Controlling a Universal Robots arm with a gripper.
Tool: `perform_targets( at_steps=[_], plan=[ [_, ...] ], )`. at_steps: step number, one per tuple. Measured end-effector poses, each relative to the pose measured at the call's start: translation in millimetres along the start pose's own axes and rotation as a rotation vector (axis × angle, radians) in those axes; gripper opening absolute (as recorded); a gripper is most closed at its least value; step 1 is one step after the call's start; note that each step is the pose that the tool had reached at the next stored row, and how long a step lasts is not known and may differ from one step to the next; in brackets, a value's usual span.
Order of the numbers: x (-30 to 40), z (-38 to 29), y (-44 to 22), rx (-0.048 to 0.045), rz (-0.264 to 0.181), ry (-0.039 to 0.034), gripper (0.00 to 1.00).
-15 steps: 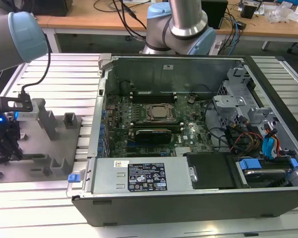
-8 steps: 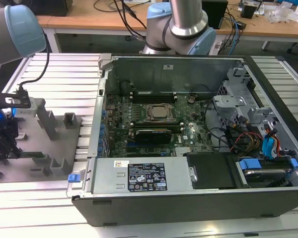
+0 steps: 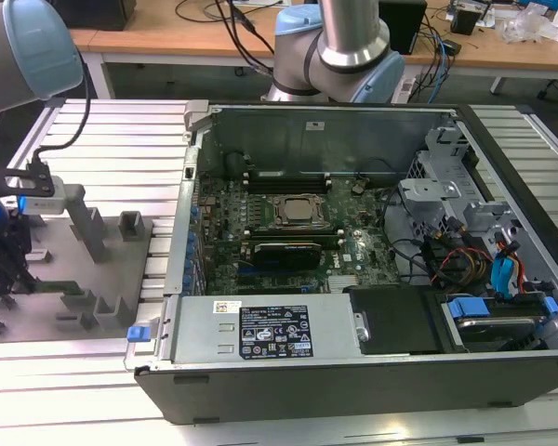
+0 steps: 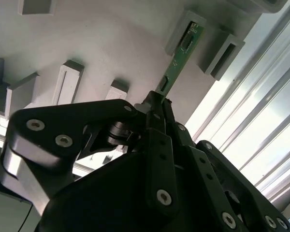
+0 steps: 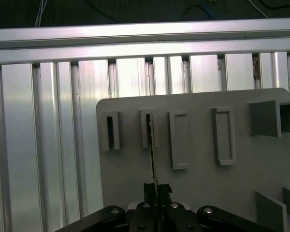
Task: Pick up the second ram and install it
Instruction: 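Pick up the second ram and move it above second insertion slot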
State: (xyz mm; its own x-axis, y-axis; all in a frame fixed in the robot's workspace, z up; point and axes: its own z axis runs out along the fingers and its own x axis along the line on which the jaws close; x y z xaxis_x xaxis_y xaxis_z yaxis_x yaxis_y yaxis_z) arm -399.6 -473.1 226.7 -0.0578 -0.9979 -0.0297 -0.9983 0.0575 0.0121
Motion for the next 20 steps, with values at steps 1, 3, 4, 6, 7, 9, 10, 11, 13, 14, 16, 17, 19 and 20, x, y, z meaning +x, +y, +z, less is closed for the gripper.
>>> perform_targets(
  at_steps=[1, 3, 4, 6, 7, 9, 10, 11, 13, 14, 16, 17, 19, 20],
  plan=[
    [0.0, -0.6, 0.0, 0.0, 0.0, 0.0, 0.14],
    [0.0, -2.1, 0.0, -0.0001, 0.0, 0.0001, 0.14],
    [-0.1, -2.8, 0.0, -0.0001, 0.0, 0.0001, 0.14],
    [-0.1, -4.3, 0.0, 0.0, 0.0, 0.0, 0.14],
    [-0.1, -5.6, 0.1, -0.0001, 0.0, 0.0, 0.14],
    [-0.2, -7.3, 0.1, 0.0, 0.0, 0.0001, 0.14],
    [-0.2, -8.0, 0.1, 0.0, 0.0, 0.0, 0.14],
    [-0.3, -9.3, 0.1, -0.0001, 0.0, 0.0001, 0.14],
    [-0.3, -10.6, 0.1, 0.0, 0.0, 0.0001, 0.14],
    [-0.3, -11.6, 0.1, 0.0, 0.0, 0.0, 0.14],
    [-0.4, -14.2, 0.2, -0.0001, 0.0, 0.0001, 0.14],
    [-0.5, -15.4, 0.2, -0.0001, 0.0, 0.0001, 0.14],
    [-0.5, -17.4, 0.2, -0.0001, 0.0, 0.0001, 0.14],
    [-0.5, -18.3, 0.2, -0.0001, 0.0, 0.0001, 0.14]
  ],
)
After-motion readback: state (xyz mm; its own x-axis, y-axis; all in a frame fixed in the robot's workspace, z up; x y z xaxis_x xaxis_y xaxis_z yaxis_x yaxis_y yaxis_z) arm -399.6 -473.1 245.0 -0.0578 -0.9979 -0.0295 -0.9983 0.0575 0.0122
